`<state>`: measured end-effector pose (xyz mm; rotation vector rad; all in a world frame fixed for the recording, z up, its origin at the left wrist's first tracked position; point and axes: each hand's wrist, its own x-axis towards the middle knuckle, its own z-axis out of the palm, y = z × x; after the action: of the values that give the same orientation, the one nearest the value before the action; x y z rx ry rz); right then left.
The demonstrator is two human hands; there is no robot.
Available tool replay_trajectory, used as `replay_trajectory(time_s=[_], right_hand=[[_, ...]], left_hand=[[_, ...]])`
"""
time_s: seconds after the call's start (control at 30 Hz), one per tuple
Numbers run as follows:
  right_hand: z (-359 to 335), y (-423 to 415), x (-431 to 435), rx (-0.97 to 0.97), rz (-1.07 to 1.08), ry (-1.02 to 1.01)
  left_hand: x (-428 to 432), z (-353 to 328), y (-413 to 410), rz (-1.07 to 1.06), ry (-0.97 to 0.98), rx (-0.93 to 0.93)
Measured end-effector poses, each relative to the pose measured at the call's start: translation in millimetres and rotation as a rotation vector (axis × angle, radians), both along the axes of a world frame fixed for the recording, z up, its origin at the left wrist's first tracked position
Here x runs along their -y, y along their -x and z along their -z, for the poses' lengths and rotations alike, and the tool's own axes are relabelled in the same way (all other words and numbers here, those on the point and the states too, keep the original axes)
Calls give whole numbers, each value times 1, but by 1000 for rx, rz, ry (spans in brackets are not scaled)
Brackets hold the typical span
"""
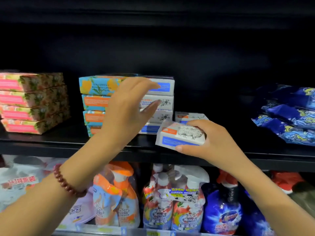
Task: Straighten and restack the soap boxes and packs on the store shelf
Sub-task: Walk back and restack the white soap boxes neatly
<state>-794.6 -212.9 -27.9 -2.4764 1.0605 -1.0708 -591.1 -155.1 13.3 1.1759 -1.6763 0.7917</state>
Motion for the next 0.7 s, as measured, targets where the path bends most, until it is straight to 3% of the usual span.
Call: replay_trajectory(time_s=[0.13, 0.27, 0.5, 0.7], right_hand=[[-6, 21, 2, 73, 40, 28], [-8, 37, 3, 150, 51, 38], [-9, 56, 18, 248, 111, 91], [-32, 50, 54, 146, 127, 127]], left_hand=[[34, -11, 11, -114, -200, 72], [48, -15, 8, -271, -244, 99], [37, -13, 3, -154, -115, 135], [18, 2, 9, -111, 123, 219]])
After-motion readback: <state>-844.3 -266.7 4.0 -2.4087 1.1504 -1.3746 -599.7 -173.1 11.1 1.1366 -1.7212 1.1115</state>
